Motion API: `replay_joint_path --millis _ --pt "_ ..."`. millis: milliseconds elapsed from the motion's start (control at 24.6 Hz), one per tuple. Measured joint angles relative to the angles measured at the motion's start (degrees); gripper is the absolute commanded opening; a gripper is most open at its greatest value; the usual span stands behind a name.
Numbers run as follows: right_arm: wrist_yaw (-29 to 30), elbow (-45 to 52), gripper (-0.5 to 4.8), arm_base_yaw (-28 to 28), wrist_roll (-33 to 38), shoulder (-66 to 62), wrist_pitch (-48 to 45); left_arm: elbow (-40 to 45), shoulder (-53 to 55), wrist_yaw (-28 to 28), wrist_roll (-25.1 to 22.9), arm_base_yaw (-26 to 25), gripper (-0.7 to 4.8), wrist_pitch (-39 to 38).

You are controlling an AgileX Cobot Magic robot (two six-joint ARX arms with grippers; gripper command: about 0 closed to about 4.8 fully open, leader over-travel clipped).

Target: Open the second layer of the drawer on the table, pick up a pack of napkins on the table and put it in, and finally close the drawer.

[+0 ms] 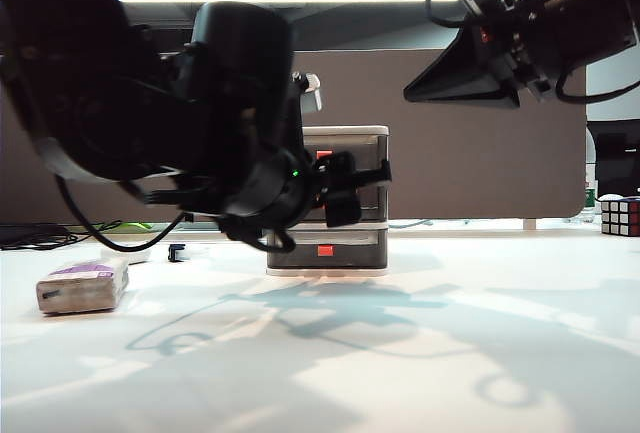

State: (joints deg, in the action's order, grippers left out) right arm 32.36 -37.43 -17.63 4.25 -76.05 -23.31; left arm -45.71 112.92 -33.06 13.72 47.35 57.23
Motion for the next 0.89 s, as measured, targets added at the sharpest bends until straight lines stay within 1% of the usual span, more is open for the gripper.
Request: replay_joint_path --millis 81,244,325,407,651,814,895 --pt "0.0 0.0 -0.05 0.0 0.0 -0.4 0.0 -1.9 1.6 -2.1 0.0 0.5 2.47 0.6" --pt "0.0 0.0 -0.05 0.0 -0.1 -0.4 0.0 -5.5 4.5 -2.2 0.0 0.7 2.47 -0.2" --pt "0.0 0.0 -0.05 0.0 -0.1 -0.4 -0.1 -5.8 4.5 -3.9 -0.2 0.7 2.47 0.4" --pt "0.0 0.0 -0.05 0.0 -0.1 -0.4 -0.1 -5.8 4.6 -4.4 -0.2 0.7 2.47 0.4" --pt "0.0 0.0 -0.05 0.0 -0.1 -0.4 -0.2 -6.3 4.7 -4.5 -0.2 0.4 2.46 0.4" --pt "0.0 0.0 -0.05 0.0 -0.1 -0.4 -0.2 -6.3 5.2 -4.5 -2.4 0.4 2.45 2.2" --pt "0.0 0.0 -0.05 0.0 -0.1 -0.4 -0.2 -6.3 5.4 -4.5 -2.6 0.4 2.43 2.2"
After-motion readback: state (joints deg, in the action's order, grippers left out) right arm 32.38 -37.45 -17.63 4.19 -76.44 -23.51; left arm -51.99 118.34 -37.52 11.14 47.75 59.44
